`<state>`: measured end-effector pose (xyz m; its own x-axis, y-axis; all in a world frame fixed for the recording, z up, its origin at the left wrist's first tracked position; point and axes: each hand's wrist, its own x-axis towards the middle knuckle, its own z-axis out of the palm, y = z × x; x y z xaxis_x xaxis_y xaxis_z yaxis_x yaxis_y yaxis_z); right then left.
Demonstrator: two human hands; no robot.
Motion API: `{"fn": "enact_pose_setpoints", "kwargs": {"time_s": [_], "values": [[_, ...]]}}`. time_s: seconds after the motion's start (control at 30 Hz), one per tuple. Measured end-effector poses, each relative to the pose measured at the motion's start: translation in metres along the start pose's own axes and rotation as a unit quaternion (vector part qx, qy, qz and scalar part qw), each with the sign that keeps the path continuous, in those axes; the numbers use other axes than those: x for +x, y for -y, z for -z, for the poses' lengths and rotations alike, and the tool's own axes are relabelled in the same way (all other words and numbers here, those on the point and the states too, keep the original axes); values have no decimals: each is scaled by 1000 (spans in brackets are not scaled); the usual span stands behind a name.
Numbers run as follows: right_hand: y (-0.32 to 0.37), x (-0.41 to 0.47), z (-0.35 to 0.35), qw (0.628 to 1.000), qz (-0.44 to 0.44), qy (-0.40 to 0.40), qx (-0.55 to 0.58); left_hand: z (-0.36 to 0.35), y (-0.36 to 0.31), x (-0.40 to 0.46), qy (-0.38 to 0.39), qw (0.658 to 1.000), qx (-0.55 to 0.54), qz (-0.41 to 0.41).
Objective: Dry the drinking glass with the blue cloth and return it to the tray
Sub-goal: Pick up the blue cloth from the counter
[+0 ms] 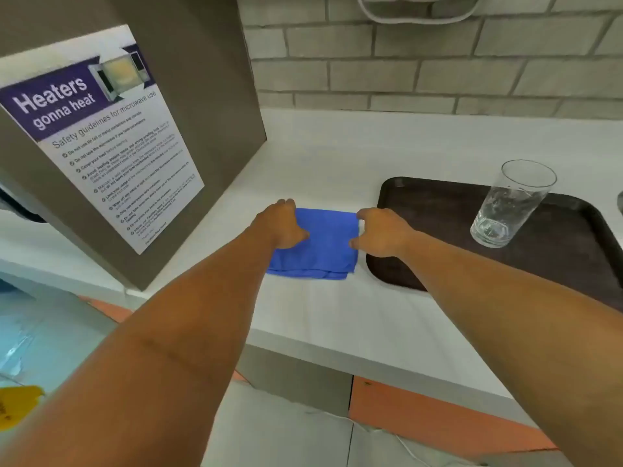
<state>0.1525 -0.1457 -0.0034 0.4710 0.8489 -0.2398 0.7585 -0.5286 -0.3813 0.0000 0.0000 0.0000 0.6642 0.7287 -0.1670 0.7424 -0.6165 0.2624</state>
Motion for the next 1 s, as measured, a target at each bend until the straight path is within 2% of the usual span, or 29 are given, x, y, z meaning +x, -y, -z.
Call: {"fn": "enact_pose_setpoints", "kwargs": {"time_s": [0.23,0.3,0.43,0.6,0.77,0.87,0.93,1.0], "values": [[8,23,-33,999,-27,-16,-22,-28,23,5,7,999,-31,36],[7,31,-39,998,-33,-35,-41,-37,28,7,-17,999,-37,35],[7,43,-45,994,-46,-43,-93,-54,31,12,-67,997,27,17],[11,49,-50,998,-39,-41,-34,-51,28,20,-48,998,7,27],[16,46,-50,997,-45,-67,21,-49,19,18,-58,984,-169,15],[18,43,-46,996,-55,-54,54,-46,17,16,-28,950,-306,48],[17,42,-40,985,-70,-60,143,-40,15,14,-8,914,-401,60],[17,39,-30,950,-87,-73,290,-32,12,12,10,877,-476,64]]}}
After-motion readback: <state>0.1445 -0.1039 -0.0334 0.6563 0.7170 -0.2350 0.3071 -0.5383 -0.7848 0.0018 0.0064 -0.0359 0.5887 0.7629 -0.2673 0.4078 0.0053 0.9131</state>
